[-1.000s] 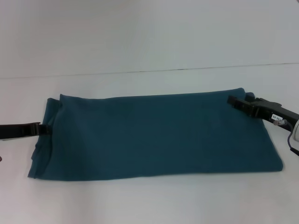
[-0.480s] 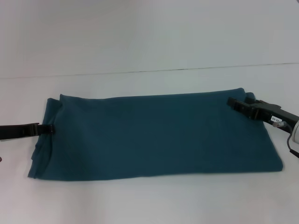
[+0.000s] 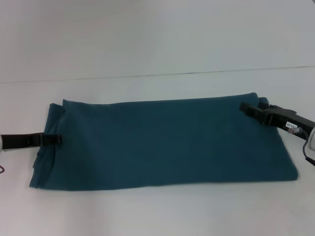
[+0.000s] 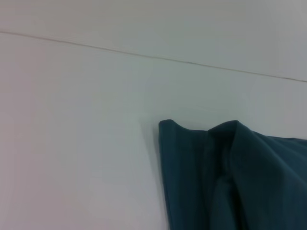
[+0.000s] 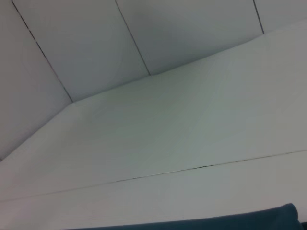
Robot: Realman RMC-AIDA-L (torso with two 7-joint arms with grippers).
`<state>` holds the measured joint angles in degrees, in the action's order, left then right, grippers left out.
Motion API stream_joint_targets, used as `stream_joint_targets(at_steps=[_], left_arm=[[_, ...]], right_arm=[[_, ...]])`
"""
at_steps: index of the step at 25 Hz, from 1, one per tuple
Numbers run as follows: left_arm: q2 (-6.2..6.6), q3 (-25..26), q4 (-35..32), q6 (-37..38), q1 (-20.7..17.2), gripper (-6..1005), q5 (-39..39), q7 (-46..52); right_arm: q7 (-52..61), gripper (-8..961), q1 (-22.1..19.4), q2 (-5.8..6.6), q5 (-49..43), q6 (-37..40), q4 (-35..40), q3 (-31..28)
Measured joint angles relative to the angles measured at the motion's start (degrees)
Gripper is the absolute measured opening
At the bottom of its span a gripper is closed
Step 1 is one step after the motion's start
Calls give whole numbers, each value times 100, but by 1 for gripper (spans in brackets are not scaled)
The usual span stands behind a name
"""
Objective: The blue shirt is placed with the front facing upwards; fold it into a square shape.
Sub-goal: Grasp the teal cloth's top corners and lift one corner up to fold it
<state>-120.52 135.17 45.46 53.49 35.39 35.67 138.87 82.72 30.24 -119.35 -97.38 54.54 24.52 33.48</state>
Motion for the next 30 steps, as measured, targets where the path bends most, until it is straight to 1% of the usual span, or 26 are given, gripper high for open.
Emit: stream_joint_targets(at_steps=[4,12,16,21,23,28,30], left_arm=[[3,16,-72,-110,20,872,-101,36],[12,5,-210,-167,67,867,-125,44],[22,-5,-269,-127,101,830,-123,-7],[142,-46,-582,-99,248,784,-111,-85],[147,-48,-600,-60,267,765,-101,-108],[115,-60,-567,105,313,520,-53,-233],[113,-60,-579,115,337,441,-52,-241]], right_arm=[[5,734,-1,0,0,1,0,0],[23,734,-1,-1,0,8,0,0],[31,734,-1,0,0,8,0,0],[33,734,-1,0,0,6,0,0],[34,733,-1,0,0,7,0,0],[34,733,-1,-1,0,18,0,0],[34,733,-2,-1,0,21,0,0]])
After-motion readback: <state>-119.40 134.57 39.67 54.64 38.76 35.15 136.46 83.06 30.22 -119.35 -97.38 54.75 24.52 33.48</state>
